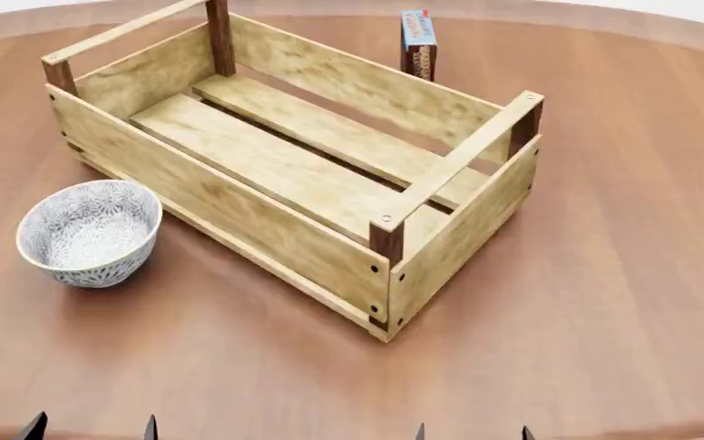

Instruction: Pick up the salad dressing and put it in the tray.

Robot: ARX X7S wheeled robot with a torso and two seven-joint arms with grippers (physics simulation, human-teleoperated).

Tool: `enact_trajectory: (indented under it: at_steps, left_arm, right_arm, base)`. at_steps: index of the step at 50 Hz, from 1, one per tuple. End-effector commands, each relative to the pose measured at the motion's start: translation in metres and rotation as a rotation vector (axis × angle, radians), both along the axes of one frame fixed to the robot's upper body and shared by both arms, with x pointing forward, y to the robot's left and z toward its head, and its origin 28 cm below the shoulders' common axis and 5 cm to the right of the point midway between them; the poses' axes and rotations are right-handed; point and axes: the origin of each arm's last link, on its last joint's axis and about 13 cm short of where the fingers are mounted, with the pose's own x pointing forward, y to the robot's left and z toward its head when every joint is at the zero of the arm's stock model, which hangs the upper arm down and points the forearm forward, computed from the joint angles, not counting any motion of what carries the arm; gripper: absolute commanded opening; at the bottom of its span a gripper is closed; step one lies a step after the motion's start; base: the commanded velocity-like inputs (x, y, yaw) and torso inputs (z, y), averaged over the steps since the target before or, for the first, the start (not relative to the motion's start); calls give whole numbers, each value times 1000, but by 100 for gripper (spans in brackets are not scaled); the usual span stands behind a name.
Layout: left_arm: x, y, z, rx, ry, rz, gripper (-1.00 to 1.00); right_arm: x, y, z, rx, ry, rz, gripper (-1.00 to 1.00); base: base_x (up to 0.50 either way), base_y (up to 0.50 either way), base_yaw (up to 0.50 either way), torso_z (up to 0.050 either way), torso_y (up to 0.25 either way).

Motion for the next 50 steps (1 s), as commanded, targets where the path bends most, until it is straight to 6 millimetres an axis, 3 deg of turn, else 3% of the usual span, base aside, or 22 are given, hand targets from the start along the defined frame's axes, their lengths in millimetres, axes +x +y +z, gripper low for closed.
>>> enact_trajectory:
  at_steps: [1, 16, 17, 50]
  left_arm:
    - [0, 0, 0, 8, -6, 2, 100]
    - [0, 2, -2, 23, -18, 17, 100]
    - [0, 2, 0, 60, -41, 13, 100]
    - [-1, 2, -3, 77, -54, 8, 100]
  right_arm:
    - [0, 1, -1, -23, 10, -8, 100]
    - [1, 0, -2, -5, 28, -21, 100]
    - [-2, -1, 2, 13, -29, -7, 100]
    - [-3, 0, -1, 8, -16, -3, 100]
  base:
    - [0, 0, 0, 0, 0]
    - [0, 0, 0, 0, 0]
    - [0, 500, 0, 0, 0]
    - [0, 500, 0, 0, 0]
